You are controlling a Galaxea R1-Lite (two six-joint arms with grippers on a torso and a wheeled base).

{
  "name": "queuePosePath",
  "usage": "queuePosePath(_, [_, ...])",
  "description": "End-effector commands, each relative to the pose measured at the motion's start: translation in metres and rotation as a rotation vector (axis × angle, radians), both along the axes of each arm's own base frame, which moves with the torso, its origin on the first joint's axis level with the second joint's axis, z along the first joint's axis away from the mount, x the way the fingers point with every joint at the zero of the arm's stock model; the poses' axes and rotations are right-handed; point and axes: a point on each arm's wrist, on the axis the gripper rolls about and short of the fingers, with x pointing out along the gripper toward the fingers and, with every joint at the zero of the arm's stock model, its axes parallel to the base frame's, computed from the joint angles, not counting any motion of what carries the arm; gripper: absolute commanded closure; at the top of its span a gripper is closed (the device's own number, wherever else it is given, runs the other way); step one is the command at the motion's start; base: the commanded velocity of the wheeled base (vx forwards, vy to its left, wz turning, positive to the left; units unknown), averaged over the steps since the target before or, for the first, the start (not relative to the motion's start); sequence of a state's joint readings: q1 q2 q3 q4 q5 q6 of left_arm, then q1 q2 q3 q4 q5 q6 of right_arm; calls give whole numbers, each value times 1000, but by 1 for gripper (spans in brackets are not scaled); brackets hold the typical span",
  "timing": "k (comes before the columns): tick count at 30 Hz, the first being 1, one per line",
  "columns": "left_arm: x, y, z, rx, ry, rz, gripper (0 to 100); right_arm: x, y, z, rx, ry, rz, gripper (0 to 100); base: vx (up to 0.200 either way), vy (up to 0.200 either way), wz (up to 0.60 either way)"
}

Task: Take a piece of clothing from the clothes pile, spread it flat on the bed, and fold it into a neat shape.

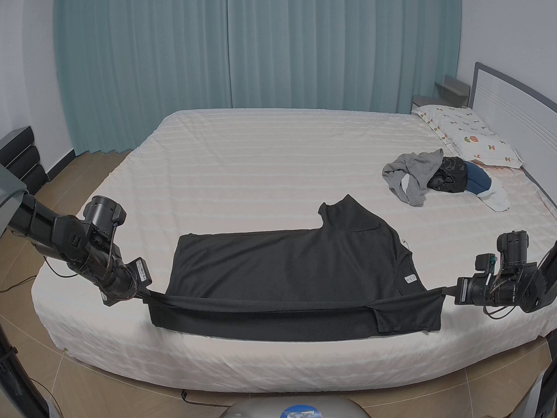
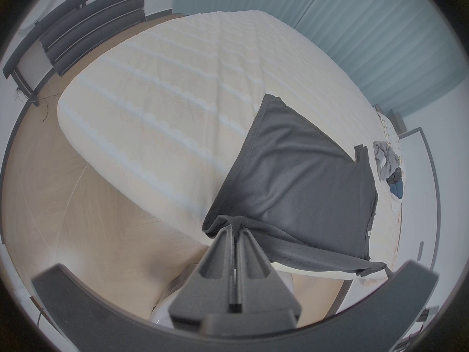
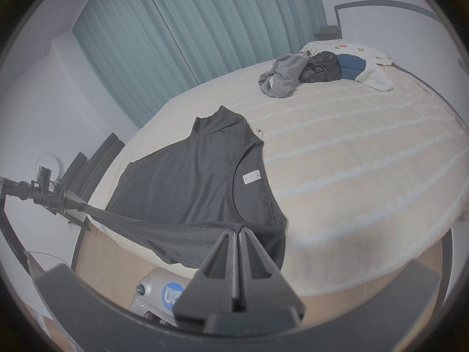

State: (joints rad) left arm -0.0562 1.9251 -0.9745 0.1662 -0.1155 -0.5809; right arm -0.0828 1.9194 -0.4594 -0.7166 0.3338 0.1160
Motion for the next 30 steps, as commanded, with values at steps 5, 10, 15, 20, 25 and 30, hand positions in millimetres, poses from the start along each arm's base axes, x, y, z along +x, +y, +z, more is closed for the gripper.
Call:
queuePosePath(5, [34, -2, -27, -11, 45, 24, 100, 27, 2, -21, 5, 35, 12, 100, 0, 0, 0])
queuePosePath(10, [51, -2, -40, -17, 55, 39, 100, 46, 4, -34, 1, 45, 16, 100, 0, 0, 0])
queuePosePath(15, [64, -3, -48, -26, 54, 60, 100, 59, 7, -43, -1, 46, 24, 100, 0, 0, 0])
queuePosePath(20, [73, -4, -55, -37, 57, 77, 100, 67, 8, -48, 6, 48, 22, 100, 0, 0, 0])
queuePosePath(25, [76, -5, -60, -41, 66, 87, 100, 71, 8, -53, 6, 51, 22, 100, 0, 0, 0])
queuePosePath(30, [76, -4, -57, -43, 56, 90, 0, 72, 11, -46, 23, 32, 15, 0, 0, 0, 0])
